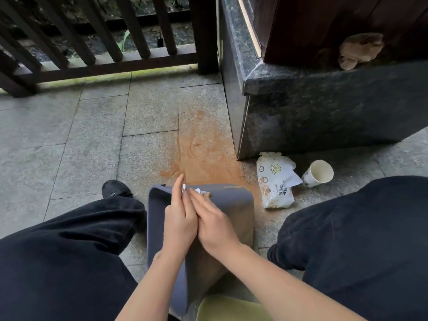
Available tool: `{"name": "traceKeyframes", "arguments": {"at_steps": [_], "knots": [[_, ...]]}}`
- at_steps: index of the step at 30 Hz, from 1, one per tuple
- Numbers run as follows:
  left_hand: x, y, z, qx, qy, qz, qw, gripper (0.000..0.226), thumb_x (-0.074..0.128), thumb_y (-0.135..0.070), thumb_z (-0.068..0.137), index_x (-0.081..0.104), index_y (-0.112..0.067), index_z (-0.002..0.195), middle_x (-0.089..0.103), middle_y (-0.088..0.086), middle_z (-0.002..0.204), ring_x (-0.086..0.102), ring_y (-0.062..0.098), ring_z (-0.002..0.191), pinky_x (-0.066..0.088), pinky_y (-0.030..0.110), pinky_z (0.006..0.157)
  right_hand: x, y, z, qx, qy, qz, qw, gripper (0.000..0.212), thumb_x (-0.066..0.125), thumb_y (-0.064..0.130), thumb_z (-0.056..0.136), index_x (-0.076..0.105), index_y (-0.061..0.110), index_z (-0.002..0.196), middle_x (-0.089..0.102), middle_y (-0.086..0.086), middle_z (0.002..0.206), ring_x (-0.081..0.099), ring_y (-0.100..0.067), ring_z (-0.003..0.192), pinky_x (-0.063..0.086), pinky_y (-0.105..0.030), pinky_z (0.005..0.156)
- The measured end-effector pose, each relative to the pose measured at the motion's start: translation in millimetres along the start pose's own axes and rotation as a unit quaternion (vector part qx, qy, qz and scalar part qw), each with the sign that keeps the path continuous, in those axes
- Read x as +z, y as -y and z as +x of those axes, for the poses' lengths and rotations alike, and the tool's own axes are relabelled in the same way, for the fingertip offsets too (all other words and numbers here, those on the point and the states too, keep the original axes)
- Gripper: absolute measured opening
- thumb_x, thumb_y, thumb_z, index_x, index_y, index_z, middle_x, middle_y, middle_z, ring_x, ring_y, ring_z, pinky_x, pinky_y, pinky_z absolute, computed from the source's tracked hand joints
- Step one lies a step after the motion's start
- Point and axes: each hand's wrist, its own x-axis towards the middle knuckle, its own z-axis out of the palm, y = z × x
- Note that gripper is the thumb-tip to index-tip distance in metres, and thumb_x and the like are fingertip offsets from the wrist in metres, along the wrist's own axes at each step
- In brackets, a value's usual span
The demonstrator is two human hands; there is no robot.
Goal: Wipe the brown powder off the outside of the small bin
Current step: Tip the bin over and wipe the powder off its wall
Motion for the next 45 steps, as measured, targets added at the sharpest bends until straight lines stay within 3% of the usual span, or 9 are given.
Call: {"name": "traceKeyframes", "arguments": {"at_steps": [4,7,10,21,27,35,38,41,45], "knots": [[1.0,1.8,1.8,0.011,-0.016,0.045,0.999,0.047,0.039,-0.016,0.099,0.044,-0.036,0.141,0.054,-0.006,0.051,0.057,0.009,0.051,0.038,0.019,0.046,-9.7,-54.4,22.7,0.116,0.024,-0.073,0.99,0.066,0.033,-0.005,0.093,0.043,0.029,0.149,0.037,0.015,0.156,0.025,-0.016,0.149,0.017,-0.035,0.124],[5.2,-0.7,-1.7,0.018,-0.034,0.066,0.997,0.043,0.035,-0.02,0.096,0.049,-0.033,0.134,0.051,-0.006,0.048,0.055,0.011,0.05,0.035,0.018,0.044,-23.0,-91.8,37.1,0.21,0.03,-0.112,0.971,0.078,0.03,-0.011,0.084,0.05,0.038,0.142,0.042,0.018,0.152,0.022,-0.031,0.149,0.009,-0.042,0.124],[7.8,-1.9,-3.9,0.011,-0.05,0.07,0.996,0.037,0.035,-0.021,0.096,0.051,-0.033,0.127,0.054,-0.01,0.053,0.055,0.014,0.052,0.033,0.027,0.044,-39.8,-117.1,46.4,0.24,0.041,-0.132,0.961,0.081,0.032,-0.015,0.076,0.056,0.031,0.139,0.047,0.011,0.15,0.036,-0.021,0.142,0.0,-0.038,0.124],[5.0,-1.7,-8.9,0.034,-0.048,0.081,0.995,0.033,0.034,-0.022,0.097,0.051,-0.029,0.125,0.056,0.001,0.054,0.054,0.019,0.053,0.035,0.035,0.047,-62.3,-153.4,46.5,0.358,0.014,-0.134,0.924,0.059,0.039,-0.001,0.091,0.051,0.022,0.143,0.054,-0.007,0.144,0.05,-0.029,0.131,0.043,-0.036,0.106],[3.3,-2.7,-4.0,0.017,-0.051,0.08,0.995,0.039,0.035,-0.018,0.1,0.048,-0.024,0.136,0.054,-0.022,0.07,0.059,0.001,0.059,0.028,0.025,0.048,-31.3,-68.9,55.4,0.176,0.086,-0.063,0.979,0.066,0.039,-0.012,0.082,0.059,0.019,0.137,0.053,0.007,0.146,0.043,-0.013,0.138,0.026,-0.018,0.114],[4.8,-0.6,-3.8,-0.006,-0.085,0.047,0.995,0.037,0.034,-0.029,0.098,0.05,-0.031,0.131,0.057,-0.021,0.064,0.059,-0.012,0.059,0.038,0.003,0.051,0.5,-25.6,30.2,0.017,0.1,0.011,0.995,0.065,0.043,-0.007,0.085,0.049,0.019,0.144,0.044,0.005,0.153,0.036,-0.012,0.143,0.005,-0.03,0.123],[3.2,1.0,-2.8,-0.005,-0.086,0.05,0.995,0.036,0.034,-0.025,0.099,0.051,-0.03,0.13,0.055,-0.016,0.059,0.059,0.0,0.056,0.036,0.004,0.049,-17.0,-72.0,35.5,0.124,0.079,-0.049,0.988,0.085,0.036,-0.02,0.075,0.048,0.026,0.145,0.041,0.012,0.154,0.029,-0.021,0.147,0.005,-0.034,0.124],[5.0,1.0,-1.6,-0.002,-0.076,0.058,0.995,0.036,0.034,-0.026,0.099,0.049,-0.031,0.132,0.056,-0.008,0.055,0.058,0.008,0.054,0.036,0.009,0.048,-42.7,-123.3,43.7,0.256,0.062,-0.101,0.959,0.077,0.032,-0.015,0.082,0.054,0.031,0.141,0.045,0.014,0.151,0.032,-0.036,0.144,0.025,-0.041,0.12],[11.3,-3.5,0.3,0.02,-0.043,0.067,0.997,0.035,0.035,-0.026,0.1,0.048,-0.028,0.131,0.05,-0.004,0.048,0.052,0.015,0.046,0.037,0.031,0.043,-68.4,-160.7,61.4,0.347,0.092,-0.135,0.924,0.056,0.041,0.0,0.09,0.062,0.029,0.133,0.059,-0.013,0.136,0.057,-0.037,0.118,0.049,-0.041,0.099]]}}
